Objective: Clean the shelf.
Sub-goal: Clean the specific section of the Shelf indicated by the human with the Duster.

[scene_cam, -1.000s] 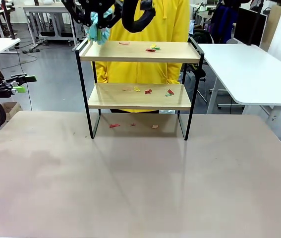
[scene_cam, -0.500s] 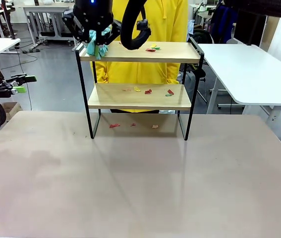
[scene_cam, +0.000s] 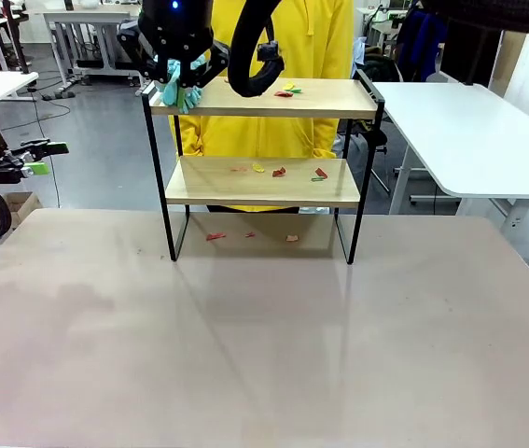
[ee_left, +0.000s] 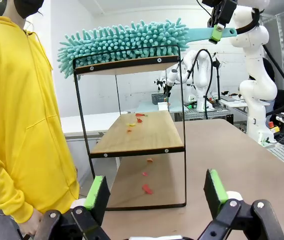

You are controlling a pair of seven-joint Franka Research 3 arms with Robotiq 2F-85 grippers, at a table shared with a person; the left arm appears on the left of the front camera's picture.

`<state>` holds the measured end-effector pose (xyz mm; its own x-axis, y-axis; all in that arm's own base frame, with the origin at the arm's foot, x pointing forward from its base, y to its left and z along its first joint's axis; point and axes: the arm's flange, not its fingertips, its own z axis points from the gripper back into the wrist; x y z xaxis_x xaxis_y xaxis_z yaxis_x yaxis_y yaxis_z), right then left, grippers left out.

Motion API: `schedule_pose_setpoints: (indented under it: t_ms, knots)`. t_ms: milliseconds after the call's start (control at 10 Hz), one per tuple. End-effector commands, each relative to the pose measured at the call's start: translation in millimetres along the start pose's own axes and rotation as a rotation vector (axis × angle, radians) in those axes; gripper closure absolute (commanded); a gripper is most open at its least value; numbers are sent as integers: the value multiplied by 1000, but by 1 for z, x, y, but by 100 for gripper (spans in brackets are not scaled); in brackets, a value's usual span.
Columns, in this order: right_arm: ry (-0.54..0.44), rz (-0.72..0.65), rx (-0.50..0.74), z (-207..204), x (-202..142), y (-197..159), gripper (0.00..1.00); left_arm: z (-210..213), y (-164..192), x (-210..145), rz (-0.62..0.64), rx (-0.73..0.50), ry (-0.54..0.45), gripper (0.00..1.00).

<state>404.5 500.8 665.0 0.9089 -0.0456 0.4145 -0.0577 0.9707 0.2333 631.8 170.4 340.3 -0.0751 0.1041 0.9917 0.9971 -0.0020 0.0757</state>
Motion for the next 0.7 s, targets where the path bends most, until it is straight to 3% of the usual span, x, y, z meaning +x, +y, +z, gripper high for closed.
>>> schedule_pose_setpoints:
  t_ms: [0,600]
  knots:
    - [35,-40,-16,5,5,-23,87,0,-1,3,-2,5,5,0]
    - [162,-176,-20,34,7,-142,87,0,-1,3,-2,5,5,0]
